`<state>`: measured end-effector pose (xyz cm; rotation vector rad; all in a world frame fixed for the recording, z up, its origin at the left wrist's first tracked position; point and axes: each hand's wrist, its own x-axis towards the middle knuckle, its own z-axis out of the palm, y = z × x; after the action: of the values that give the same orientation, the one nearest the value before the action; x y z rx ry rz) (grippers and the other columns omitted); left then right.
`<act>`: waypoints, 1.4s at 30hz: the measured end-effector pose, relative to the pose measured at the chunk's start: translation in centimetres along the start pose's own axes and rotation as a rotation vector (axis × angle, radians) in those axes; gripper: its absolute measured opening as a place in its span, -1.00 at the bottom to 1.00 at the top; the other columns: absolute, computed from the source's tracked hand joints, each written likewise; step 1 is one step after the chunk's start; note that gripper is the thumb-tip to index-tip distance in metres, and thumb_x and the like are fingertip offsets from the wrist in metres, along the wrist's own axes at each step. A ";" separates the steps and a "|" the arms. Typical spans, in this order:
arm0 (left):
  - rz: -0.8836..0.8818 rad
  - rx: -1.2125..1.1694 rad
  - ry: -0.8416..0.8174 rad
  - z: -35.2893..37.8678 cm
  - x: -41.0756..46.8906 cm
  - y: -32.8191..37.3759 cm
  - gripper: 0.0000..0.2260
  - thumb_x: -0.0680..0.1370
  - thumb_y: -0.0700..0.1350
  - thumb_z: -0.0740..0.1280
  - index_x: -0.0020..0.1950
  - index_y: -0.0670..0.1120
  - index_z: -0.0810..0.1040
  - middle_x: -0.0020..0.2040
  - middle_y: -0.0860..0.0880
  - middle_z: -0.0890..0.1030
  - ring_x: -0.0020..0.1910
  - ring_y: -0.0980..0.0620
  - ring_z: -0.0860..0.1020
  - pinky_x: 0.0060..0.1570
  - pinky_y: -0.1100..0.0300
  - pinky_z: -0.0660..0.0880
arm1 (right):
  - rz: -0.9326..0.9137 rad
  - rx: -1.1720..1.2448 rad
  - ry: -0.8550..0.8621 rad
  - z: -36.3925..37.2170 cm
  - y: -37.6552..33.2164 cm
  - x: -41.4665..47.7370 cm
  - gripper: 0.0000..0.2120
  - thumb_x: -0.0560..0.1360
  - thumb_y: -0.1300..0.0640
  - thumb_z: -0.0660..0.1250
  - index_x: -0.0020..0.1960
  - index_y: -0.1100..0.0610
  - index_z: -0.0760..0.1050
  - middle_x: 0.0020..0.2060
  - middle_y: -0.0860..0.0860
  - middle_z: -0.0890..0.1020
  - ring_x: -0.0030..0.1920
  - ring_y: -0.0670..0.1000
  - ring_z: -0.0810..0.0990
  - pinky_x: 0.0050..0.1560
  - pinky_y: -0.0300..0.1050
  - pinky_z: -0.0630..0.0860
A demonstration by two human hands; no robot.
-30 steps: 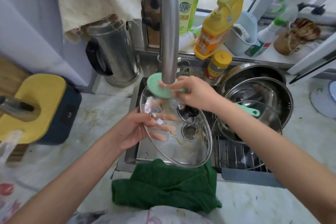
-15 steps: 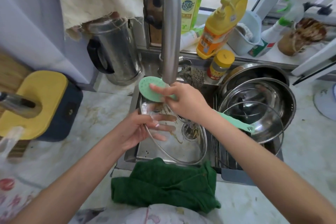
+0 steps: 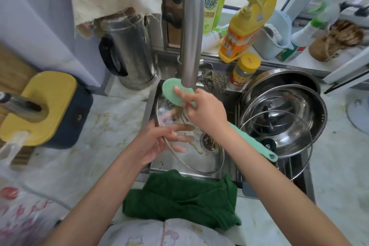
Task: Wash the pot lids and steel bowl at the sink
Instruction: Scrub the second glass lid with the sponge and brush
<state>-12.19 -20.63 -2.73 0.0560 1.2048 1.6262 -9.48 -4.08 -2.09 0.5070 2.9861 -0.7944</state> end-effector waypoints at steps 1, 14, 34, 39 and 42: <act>0.004 0.012 -0.005 0.2 0.0 0.0 -0.33 0.33 -0.34 0.27 0.44 -0.07 0.30 0.14 -0.26 0.63 0.06 -0.32 0.62 -0.21 0.02 0.65 | 0.033 -0.011 0.030 -0.1 0.1 0.0 -0.59 0.57 0.06 0.20 0.33 -0.31 0.40 -0.13 -0.02 0.46 -0.08 0.05 0.55 -0.14 -0.04 0.45; 0.045 0.017 -0.002 0.6 0.3 0.1 -0.37 0.33 -0.36 0.26 0.41 -0.10 0.36 0.12 -0.23 0.65 0.03 -0.30 0.63 -0.25 0.01 0.65 | 0.081 0.040 0.058 -0.1 -0.9 -1.2 -0.57 0.55 0.09 0.21 0.34 -0.29 0.40 -0.08 0.04 0.52 -0.05 0.09 0.55 -0.11 -0.01 0.47; 0.099 0.018 -0.003 0.9 1.1 0.6 -0.43 0.33 -0.38 0.25 0.34 -0.11 0.42 0.08 -0.17 0.67 -0.01 -0.24 0.66 -0.24 0.01 0.65 | 0.043 0.131 -0.031 -1.4 -0.6 -2.7 -0.61 0.62 0.01 0.15 0.44 -0.18 0.32 0.00 0.09 0.67 0.00 0.16 0.60 -0.09 0.03 0.47; 0.117 -0.004 0.035 0.0 1.1 0.3 -0.37 0.33 -0.38 0.27 0.39 -0.06 0.39 0.12 -0.18 0.65 -0.03 -0.20 0.67 -0.21 -0.01 0.64 | -0.009 -0.031 -0.258 -3.8 1.1 -8.6 -0.57 0.64 -0.04 0.08 0.47 -0.29 0.16 -0.18 0.02 0.62 -0.15 0.08 0.58 -0.18 -0.01 0.49; 0.121 0.042 0.038 0.2 1.8 0.5 -0.33 0.33 -0.38 0.26 0.44 -0.06 0.33 0.05 -0.13 0.68 -0.01 -0.21 0.67 -0.20 0.00 0.64 | -0.004 -0.052 -0.167 -3.3 0.5 -4.2 -0.59 0.64 -0.03 0.08 0.48 -0.23 0.21 -0.07 0.07 0.63 -0.04 0.13 0.59 -0.10 0.01 0.49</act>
<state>-13.20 -19.12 -3.23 0.1276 1.2852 1.7140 -5.12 -3.41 0.92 0.4117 2.8468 -0.7181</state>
